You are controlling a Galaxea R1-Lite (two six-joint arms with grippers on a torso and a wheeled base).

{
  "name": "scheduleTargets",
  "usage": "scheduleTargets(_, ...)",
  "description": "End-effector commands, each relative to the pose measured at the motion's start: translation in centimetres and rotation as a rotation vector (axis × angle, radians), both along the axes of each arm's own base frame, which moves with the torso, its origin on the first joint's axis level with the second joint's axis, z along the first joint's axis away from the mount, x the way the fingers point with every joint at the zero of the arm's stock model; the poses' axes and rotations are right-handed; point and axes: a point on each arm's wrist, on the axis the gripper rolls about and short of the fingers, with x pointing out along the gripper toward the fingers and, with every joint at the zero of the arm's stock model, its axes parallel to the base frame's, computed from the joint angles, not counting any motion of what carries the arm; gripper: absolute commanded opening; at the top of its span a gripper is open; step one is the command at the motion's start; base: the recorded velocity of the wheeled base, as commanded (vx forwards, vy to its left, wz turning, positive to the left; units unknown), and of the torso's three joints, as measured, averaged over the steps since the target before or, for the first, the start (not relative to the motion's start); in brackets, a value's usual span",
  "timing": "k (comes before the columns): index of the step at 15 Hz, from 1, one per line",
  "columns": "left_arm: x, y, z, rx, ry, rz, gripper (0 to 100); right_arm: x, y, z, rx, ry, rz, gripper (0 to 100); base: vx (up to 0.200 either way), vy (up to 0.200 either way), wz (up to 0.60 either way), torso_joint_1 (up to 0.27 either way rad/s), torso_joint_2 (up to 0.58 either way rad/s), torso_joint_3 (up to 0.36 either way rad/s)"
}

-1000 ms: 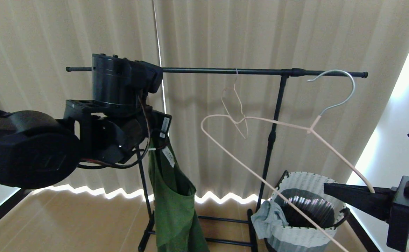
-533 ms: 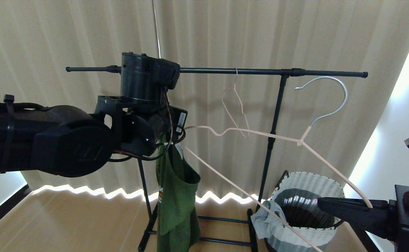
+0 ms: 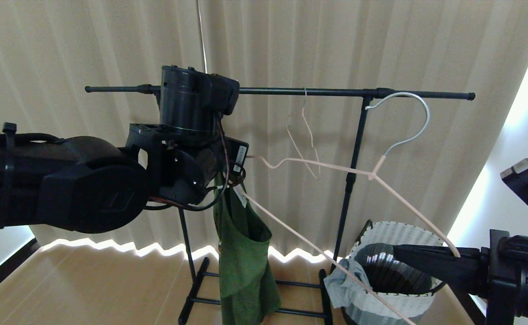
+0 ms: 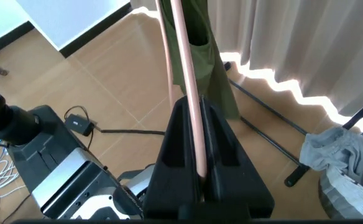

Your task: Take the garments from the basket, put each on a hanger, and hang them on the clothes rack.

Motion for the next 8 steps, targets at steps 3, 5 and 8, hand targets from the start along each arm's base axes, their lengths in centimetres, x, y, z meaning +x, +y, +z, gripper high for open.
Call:
scheduleTargets(3, -0.4, 0.3, 0.5, -0.003, -0.008, 0.004, 0, 2.1, 1.8, -0.7, -0.017, 0.016, -0.006, 0, 0.000, 0.000, 0.00, 0.000, 0.00, 0.000)
scheduleTargets(5, -0.3, 0.3, 0.5, 0.001, -0.010, 0.020, 0, 3.6, 2.8, -1.4, -0.021, 0.013, -0.026, 0, 0.000, 0.000, 0.00, 0.000, 0.00, 0.000)
scheduleTargets(8, -0.3, 0.4, 0.4, 0.004, -0.008, 0.024, 0, 5.2, 4.0, -2.0, -0.052, 0.025, -0.066, 0, 0.000, 0.000, 0.00, 0.000, 0.00, 0.000)
